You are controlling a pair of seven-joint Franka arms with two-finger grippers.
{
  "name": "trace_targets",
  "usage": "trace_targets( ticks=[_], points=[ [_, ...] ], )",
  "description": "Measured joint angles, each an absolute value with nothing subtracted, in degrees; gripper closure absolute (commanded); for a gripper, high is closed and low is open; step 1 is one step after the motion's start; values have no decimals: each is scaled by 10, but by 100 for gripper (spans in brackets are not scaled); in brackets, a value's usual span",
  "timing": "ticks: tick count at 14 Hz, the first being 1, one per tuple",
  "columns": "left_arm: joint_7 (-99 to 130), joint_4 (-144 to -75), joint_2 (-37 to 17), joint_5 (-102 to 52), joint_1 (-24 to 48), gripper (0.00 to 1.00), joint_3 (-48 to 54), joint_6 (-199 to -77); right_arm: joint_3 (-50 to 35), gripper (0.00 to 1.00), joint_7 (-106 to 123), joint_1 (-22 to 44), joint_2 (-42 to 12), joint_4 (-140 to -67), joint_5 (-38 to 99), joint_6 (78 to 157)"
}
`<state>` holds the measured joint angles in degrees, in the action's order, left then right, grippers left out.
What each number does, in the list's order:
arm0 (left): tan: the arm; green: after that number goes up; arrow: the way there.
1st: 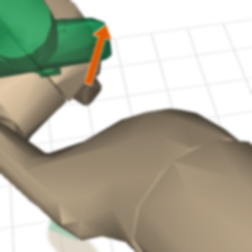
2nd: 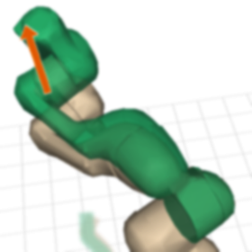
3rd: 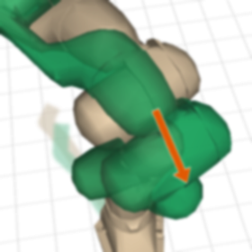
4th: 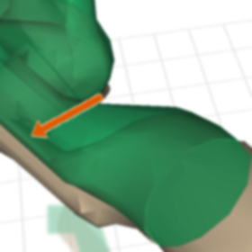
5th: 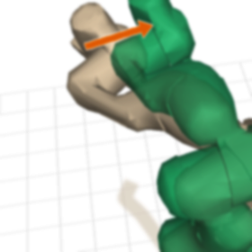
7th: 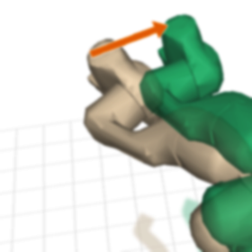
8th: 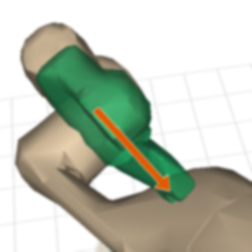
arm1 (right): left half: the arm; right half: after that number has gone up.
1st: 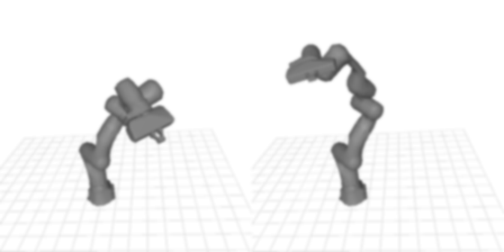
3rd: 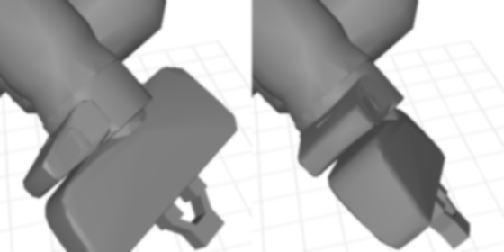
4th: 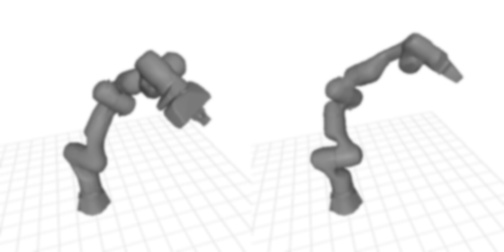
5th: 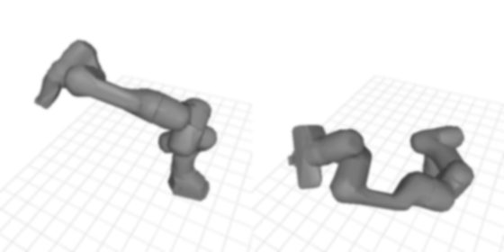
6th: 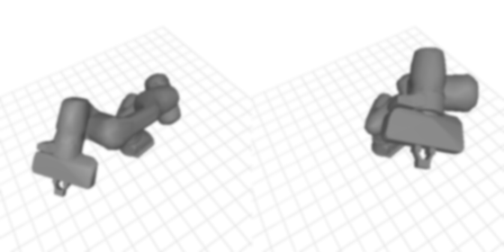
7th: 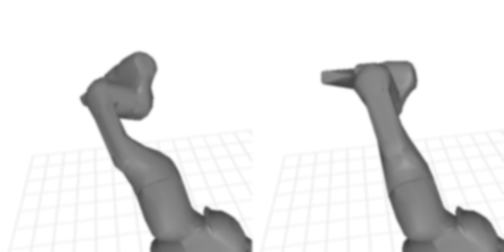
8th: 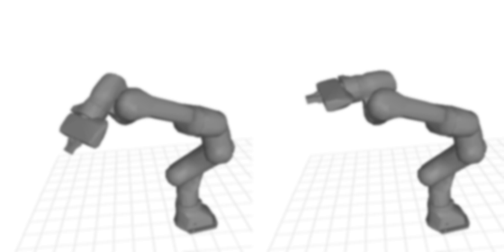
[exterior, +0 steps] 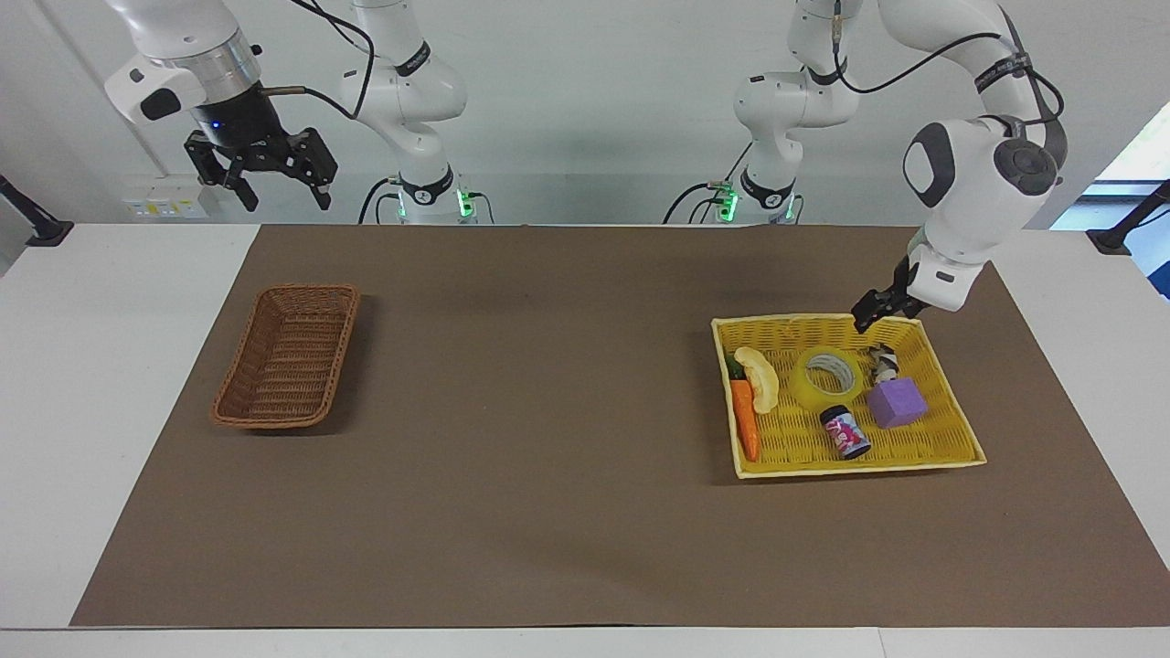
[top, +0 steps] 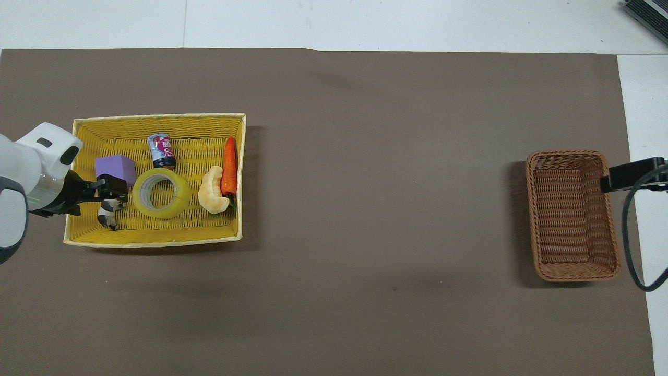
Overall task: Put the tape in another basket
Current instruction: 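Reach the left gripper into the yellow basket toward the tape roll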
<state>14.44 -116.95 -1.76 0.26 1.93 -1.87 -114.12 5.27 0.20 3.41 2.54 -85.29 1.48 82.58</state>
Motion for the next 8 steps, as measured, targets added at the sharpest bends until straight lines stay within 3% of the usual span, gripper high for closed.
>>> trace_targets(
  ticks=[8],
  points=[
    [205, -1228, -73, -60, 19, 3, -16, -1265, 53, 0, 2, 34, 25, -853, 15, 826]
  ],
)
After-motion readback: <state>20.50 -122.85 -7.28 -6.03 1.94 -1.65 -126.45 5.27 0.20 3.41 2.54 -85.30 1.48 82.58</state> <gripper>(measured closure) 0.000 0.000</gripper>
